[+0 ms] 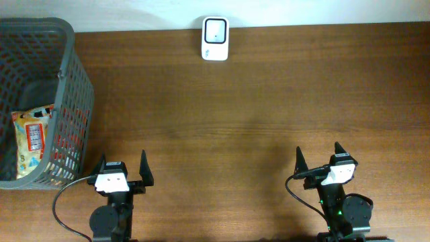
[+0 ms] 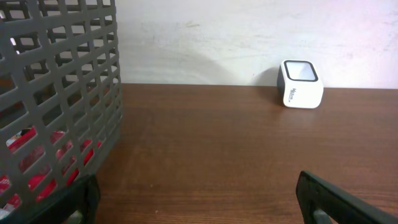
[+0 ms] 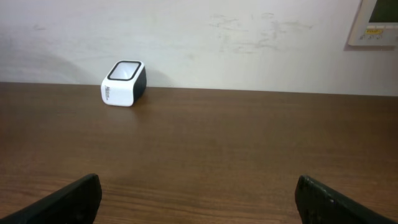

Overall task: Scan the item barcode
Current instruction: 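Move the left gripper toward the grey basket, then grasp the red snack bag with the left gripper, drop it on table, then pick the yellow wipes pack from the basket with the left gripper, place on table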

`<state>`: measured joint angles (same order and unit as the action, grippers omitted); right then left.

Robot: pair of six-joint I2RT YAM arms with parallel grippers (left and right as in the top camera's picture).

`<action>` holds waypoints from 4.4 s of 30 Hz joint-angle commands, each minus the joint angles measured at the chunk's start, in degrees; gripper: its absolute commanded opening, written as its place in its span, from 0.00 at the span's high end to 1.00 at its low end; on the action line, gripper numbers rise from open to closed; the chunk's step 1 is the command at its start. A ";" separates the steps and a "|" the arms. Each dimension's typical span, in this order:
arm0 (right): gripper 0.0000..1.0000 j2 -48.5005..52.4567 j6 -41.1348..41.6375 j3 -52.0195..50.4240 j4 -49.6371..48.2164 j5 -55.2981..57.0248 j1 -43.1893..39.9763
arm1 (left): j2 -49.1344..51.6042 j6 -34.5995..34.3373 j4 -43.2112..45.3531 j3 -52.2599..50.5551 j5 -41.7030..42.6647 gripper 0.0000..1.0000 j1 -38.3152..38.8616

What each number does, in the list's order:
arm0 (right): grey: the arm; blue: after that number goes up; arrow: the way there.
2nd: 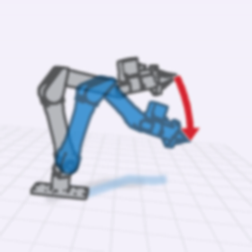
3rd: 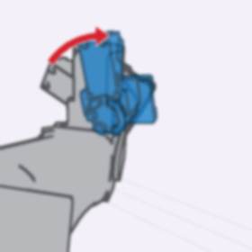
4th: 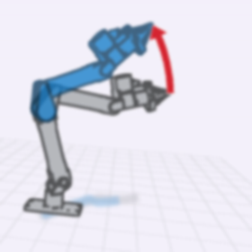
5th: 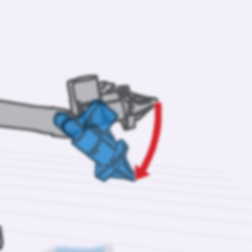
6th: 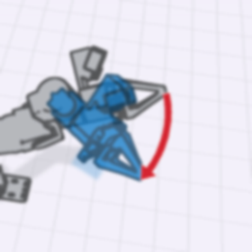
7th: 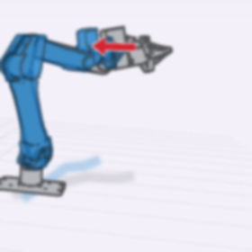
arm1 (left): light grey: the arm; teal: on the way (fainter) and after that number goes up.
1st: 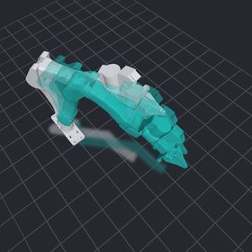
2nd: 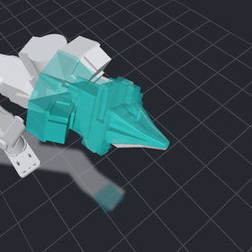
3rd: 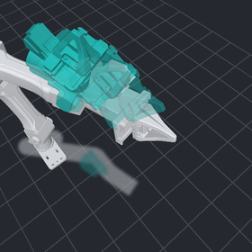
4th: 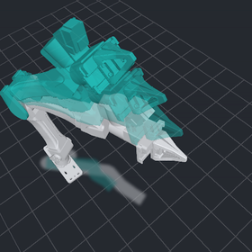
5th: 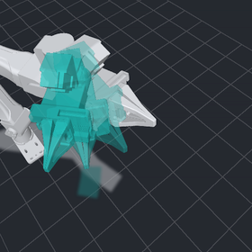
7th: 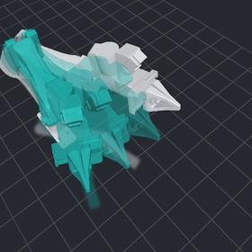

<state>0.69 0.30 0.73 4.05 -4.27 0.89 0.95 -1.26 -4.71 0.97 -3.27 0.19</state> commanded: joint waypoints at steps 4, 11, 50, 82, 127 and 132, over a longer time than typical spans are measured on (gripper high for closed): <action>0.02 -0.33 0.59 -0.42 0.15 0.07 5.49 | -0.55 0.90 0.17 -0.44 -0.63 0.01 -0.37; 0.01 -0.33 0.59 -0.42 0.15 0.07 5.49 | -0.55 0.90 0.20 -0.44 -0.63 0.01 -0.37; 0.02 -0.33 0.59 -0.42 0.15 0.07 5.49 | 108.32 -4.96 -85.88 132.80 -6.03 0.09 -35.32; 0.01 -0.33 0.59 -0.42 0.15 0.07 5.49 | 117.63 -2.38 -92.00 178.75 61.48 1.00 -21.18; 0.01 -0.33 0.59 -0.42 0.15 0.07 5.49 | 125.68 -8.09 -51.01 94.55 -17.07 0.14 -30.51; 0.01 -0.33 0.59 -0.42 0.15 0.07 5.49 | 125.57 -8.07 -51.80 94.71 -11.74 1.00 -30.51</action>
<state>0.69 0.27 0.73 4.05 -4.10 6.07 124.60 -9.50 -55.42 97.27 -20.03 -30.37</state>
